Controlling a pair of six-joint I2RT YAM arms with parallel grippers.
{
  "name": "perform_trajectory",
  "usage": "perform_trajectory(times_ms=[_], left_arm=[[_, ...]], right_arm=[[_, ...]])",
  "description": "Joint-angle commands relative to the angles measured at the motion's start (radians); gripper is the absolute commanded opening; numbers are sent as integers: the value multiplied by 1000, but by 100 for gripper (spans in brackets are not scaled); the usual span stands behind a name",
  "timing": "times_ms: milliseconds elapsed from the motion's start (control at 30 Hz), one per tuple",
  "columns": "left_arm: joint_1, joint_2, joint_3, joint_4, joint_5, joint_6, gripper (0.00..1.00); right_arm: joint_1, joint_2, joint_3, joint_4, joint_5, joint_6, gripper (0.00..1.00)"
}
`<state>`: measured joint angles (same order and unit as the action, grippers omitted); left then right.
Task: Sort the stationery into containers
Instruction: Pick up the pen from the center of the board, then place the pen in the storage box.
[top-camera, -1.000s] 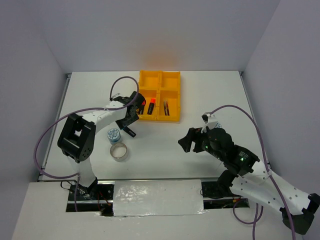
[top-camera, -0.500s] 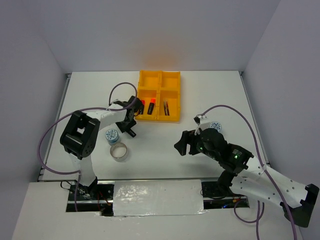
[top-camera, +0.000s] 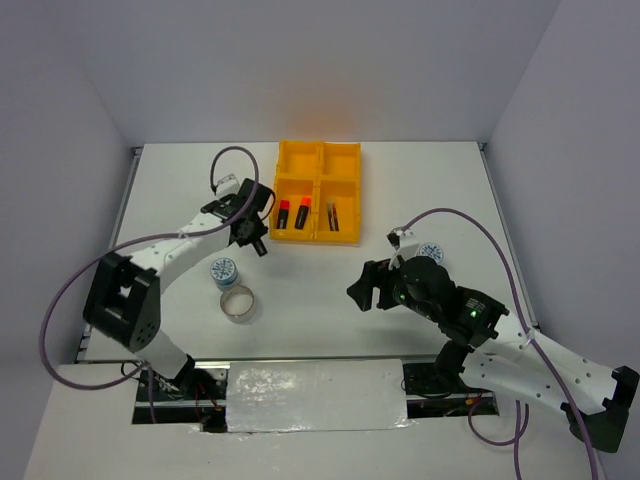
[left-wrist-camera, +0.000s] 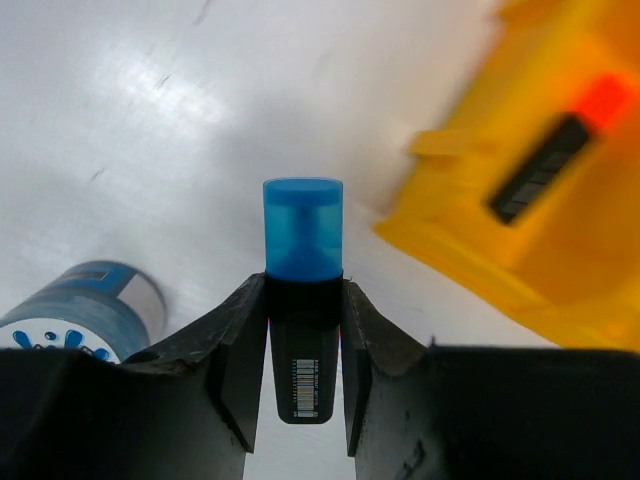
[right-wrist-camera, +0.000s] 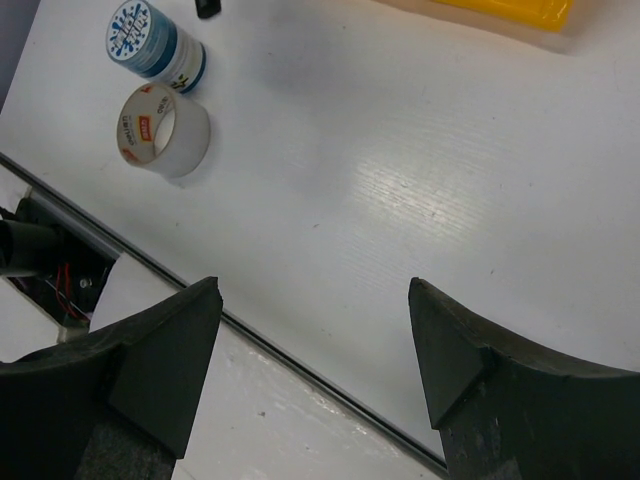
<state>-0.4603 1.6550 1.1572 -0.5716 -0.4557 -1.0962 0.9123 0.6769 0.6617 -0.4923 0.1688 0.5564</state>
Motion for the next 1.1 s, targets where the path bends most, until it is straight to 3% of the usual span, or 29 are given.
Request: perform_trajectory(times_ms=[0,233,400,500,667,867,1000,1067], left_arm=[[-43,-136,30,189,-23,237,0],[-61,-101,68,456,109,625,6],[-58,-15,119,548,106,722,7],[-54,12,114,666,147,762,13],[-51,115,194,693,167,786,23],[-40,189,230,696,167,783,45],[-35,207,233,696,180,759,77],[-35,183,222,694,180,745,86]], right_arm=[[8,-14,33,49,11,-13,82],[8,0,38,54,-11,-18,83],[8,-10,33,52,-21,-18,83],[8,-17,24,60,-29,-19,83],[8,-7,23,49,-23,-29,83],[7,1,29,55,-9,-50,84],[7,24,35,63,-5,-55,85],[7,30,33,66,0,-53,86]])
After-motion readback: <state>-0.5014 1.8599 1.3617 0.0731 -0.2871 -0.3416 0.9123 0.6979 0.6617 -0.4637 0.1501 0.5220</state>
